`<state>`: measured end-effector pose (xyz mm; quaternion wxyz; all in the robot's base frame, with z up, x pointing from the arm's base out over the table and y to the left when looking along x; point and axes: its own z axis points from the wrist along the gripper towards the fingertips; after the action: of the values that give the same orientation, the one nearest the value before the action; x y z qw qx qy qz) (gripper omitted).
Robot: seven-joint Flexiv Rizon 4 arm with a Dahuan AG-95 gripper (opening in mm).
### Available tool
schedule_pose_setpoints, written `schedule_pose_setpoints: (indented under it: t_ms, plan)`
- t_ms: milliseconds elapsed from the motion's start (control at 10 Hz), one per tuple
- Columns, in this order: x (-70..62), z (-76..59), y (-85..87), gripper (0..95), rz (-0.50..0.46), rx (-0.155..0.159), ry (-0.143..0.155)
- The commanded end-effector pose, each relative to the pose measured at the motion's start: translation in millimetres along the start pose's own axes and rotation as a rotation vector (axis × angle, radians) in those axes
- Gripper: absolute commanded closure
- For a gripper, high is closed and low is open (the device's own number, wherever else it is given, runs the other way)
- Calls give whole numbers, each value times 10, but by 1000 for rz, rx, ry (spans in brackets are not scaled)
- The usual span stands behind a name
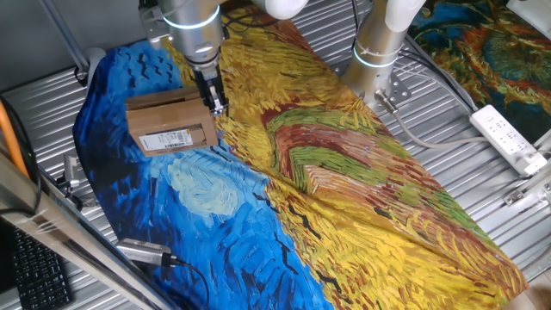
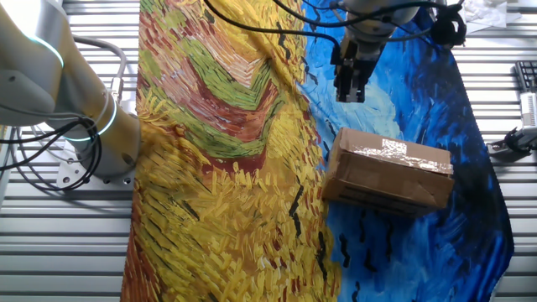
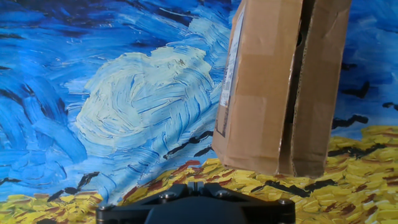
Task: Open a box
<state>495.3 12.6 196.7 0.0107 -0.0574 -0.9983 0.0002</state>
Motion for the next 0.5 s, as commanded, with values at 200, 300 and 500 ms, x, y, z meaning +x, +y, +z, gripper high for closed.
schedule_pose_setpoints:
  t_ms: [200,300,500]
  plan:
    - [-7,-4,3,950,0,-1,12]
    - [-7,-4,3,950,-5,-2,12]
    - [-7,-4,3,950,-11,-3,10]
